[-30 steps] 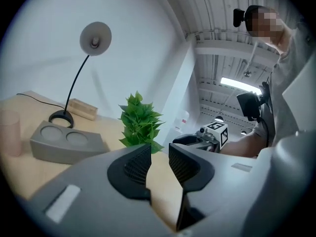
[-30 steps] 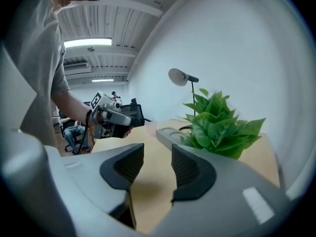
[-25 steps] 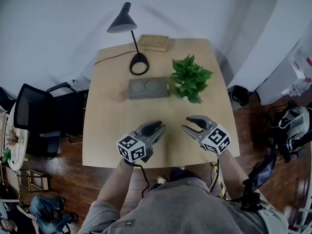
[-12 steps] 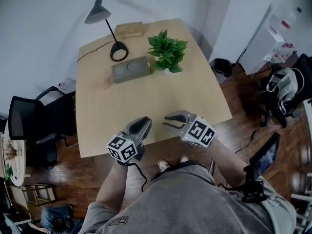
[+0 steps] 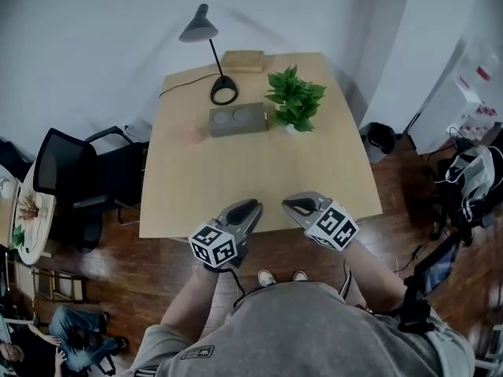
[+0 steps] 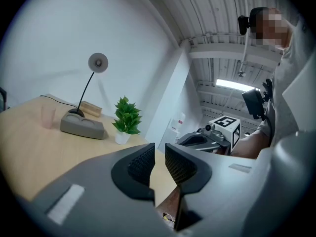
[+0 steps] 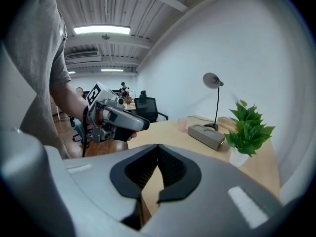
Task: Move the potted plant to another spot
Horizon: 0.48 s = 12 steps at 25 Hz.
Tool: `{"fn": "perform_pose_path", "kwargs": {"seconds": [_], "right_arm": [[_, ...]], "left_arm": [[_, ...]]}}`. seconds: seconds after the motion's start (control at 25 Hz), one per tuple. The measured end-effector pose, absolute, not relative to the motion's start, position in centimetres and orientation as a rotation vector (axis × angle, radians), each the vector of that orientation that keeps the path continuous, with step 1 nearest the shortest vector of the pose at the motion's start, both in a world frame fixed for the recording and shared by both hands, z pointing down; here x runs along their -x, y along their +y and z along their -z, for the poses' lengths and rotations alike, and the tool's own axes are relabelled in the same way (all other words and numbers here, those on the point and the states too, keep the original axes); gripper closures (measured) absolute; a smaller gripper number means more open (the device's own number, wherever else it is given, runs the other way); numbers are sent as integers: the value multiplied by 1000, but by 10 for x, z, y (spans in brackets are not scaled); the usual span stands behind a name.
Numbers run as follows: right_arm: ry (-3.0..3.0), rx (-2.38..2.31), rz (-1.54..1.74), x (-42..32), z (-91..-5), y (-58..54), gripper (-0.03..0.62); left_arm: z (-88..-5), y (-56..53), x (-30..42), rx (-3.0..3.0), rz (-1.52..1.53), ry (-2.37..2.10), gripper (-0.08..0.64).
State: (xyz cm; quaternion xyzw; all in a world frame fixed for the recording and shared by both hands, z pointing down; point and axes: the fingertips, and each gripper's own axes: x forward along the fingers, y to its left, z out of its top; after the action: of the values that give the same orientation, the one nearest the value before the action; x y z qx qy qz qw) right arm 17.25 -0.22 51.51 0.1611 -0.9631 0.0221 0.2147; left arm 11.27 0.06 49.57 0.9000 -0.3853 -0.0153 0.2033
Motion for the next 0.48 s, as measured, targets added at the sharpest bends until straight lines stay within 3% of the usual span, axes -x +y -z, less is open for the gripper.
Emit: {"fn": "perform_pose_path", "kwargs": {"seconds": [0.48], "right_arm": [[-2653,-617,-189,-186,-526,-9,586]], "left_arm": [[-494,15,-104,-2468,48,-1192,508]]}}
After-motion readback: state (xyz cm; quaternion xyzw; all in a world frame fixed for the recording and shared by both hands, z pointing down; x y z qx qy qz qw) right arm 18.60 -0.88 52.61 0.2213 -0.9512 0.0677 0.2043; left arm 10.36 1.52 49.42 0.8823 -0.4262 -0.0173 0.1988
